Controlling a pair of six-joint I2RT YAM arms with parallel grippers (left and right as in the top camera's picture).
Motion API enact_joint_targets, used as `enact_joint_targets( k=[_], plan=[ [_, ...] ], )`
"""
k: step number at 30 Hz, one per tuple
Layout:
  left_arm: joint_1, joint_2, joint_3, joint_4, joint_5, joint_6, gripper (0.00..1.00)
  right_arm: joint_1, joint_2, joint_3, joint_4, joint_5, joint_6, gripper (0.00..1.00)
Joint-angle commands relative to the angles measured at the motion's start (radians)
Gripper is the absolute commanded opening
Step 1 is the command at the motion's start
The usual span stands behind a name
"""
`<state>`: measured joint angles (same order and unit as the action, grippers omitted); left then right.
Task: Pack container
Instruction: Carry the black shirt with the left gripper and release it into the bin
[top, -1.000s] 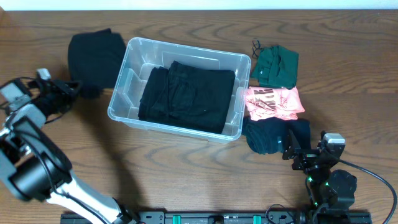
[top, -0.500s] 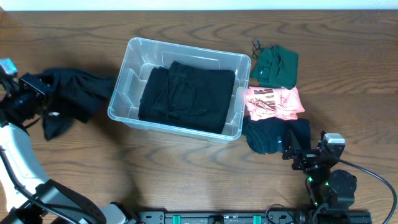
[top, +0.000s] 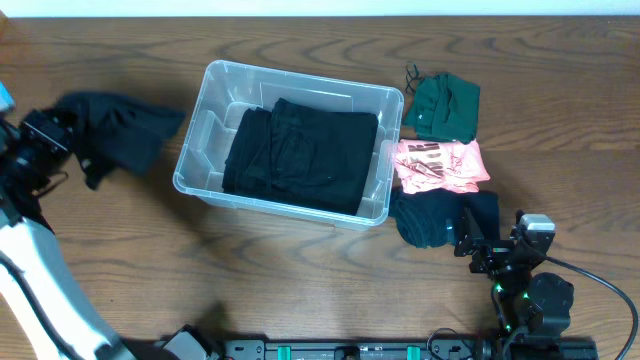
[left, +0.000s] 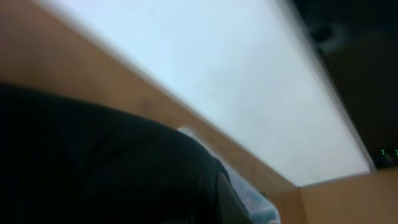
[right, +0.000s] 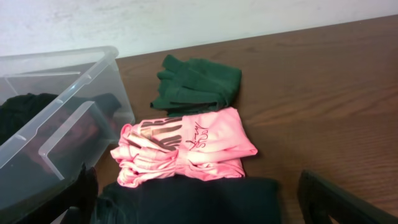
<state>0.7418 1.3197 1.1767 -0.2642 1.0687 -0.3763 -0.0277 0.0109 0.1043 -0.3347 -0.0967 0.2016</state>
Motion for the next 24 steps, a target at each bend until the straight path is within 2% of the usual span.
enact_joint_targets(
  k=[1,6,11,19,24],
  plan=[
    [-0.058,-0.101,0.04,0.121,0.085,-0.129,0.06,0.014,-0.005,-0.002,-0.002,0.003,0.007,0.99],
    [-0.216,-0.176,0.04,0.333,0.083,-0.225,0.06,0.014,-0.005,-0.002,-0.002,0.003,0.007,0.99],
    [-0.422,-0.167,0.039,0.383,0.014,-0.233,0.06,0.014,-0.005,-0.002,-0.002,0.003,0.007,0.99],
    [-0.785,-0.077,0.038,0.38,-0.143,-0.131,0.06,0.014,-0.005,-0.002,-0.002,0.003,0.007,0.99],
    [-0.898,-0.043,0.03,0.377,-0.238,-0.042,0.06,0.014,-0.005,-0.002,-0.002,0.003,0.007,0.99]
  ],
)
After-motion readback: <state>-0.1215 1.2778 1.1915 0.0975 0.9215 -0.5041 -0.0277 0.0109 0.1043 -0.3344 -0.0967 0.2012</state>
